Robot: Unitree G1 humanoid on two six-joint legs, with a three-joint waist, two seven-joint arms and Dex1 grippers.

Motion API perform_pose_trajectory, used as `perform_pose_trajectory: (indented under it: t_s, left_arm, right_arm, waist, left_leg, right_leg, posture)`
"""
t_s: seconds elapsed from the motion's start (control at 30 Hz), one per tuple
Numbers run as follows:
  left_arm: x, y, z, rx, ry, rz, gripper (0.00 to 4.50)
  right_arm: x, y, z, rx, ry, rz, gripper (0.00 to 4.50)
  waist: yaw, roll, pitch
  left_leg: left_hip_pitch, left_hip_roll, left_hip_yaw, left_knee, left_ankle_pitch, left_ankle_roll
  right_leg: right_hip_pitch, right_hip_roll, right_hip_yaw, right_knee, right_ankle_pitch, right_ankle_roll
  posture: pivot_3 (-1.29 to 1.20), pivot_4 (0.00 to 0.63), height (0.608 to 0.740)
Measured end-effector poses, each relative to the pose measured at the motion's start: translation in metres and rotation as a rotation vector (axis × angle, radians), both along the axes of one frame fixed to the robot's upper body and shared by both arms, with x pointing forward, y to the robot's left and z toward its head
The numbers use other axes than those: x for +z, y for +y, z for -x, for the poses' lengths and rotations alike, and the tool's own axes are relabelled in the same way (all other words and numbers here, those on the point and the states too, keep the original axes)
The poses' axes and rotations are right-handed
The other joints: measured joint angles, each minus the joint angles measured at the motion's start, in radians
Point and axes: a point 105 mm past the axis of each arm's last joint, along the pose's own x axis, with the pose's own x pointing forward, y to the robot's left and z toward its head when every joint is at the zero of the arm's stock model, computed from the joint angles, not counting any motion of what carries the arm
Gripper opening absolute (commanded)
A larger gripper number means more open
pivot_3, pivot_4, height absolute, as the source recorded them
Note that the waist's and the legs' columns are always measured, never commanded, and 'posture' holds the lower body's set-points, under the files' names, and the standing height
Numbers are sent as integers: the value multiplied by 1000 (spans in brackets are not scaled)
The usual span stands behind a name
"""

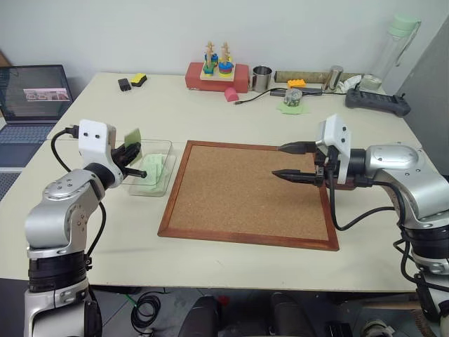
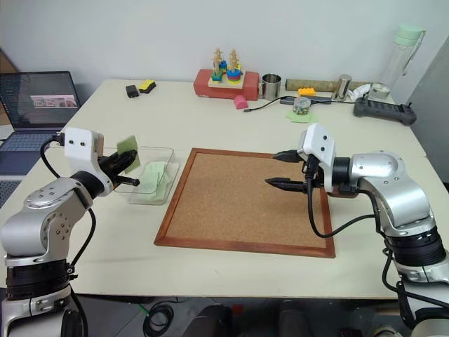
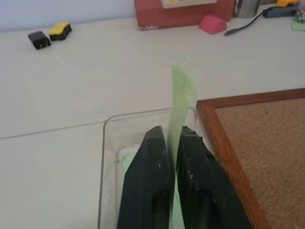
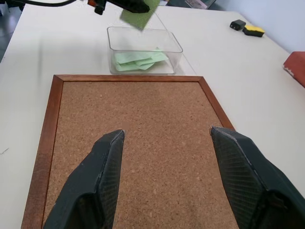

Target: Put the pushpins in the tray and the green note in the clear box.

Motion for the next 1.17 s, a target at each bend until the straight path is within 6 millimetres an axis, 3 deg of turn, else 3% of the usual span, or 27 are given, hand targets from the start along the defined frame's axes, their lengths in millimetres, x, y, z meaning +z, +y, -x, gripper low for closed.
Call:
perform_pose_trajectory:
  t_s: [0.27, 0.47, 0.63, 0.77, 0.83, 0.9, 1.0, 1.17]
  left_arm:
    - [-5, -1, -2, 1, 16, -21, 2461]
    - [11, -8, 4, -59, -19, -36, 3579]
    - [34, -1, 33, -211, 2, -172, 3579]
    - [19, 23, 66, -322, 131, -361, 3579]
    - [21, 41, 74, -334, 153, -373, 3579]
    - [30, 73, 83, -275, 169, -364, 3579]
    - [35, 95, 98, -272, 199, -365, 3579]
    - [28, 108, 107, -272, 231, -331, 3579]
  right_arm:
    - [-1, -1, 0, -2, 6, 0, 2984]
    - [-2, -4, -1, -21, 6, 1, 2984]
    - [-5, -28, -3, -110, 11, 10, 2984]
    - [-10, -69, 2, -216, 18, 52, 2984]
    - [-14, -87, 6, -252, 42, 81, 2984]
    - [-18, -108, 12, -296, 74, 120, 2984]
    - [-23, -139, 25, -346, 149, 186, 2984]
    - [-22, -162, 31, -398, 175, 194, 2984]
  waist:
    - [0, 0, 0]
    - [0, 0, 0]
    - [-5, 1, 0]
    - [-10, 1, 0]
    - [-9, 1, 1]
    - [-10, 1, 1]
    - [-10, 2, 1]
    - [-13, 3, 1]
  left_leg:
    - [0, 0, 0, 0, 0, 0]
    - [-1, 0, 0, 0, 0, 0]
    - [-2, 0, 2, -2, 0, 0]
    - [-5, 2, 3, -4, 0, 0]
    - [-8, 2, 2, -4, 0, 0]
    - [-12, 3, 4, -4, 0, 0]
    - [-13, 3, 6, -4, 0, 0]
    - [-13, 6, 9, -2, 0, 0]
  right_leg:
    - [-1, 0, 0, 0, 0, 0]
    - [-1, 0, 0, 0, 0, 0]
    - [-3, -1, 2, -2, 0, 0]
    - [-5, -1, 1, -6, 0, -1]
    - [-8, 0, 0, -6, 0, -2]
    - [-13, 0, 0, -5, 1, -3]
    - [-14, 0, 1, -5, 1, -3]
    - [-15, 0, 1, -5, 1, -3]
  posture:
    - [0, 150, 740]
    - [0, 150, 740]
    - [0, 150, 740]
    - [0, 150, 740]
    - [0, 150, 740]
    - [0, 150, 740]
    - [0, 150, 740]
    - [0, 150, 740]
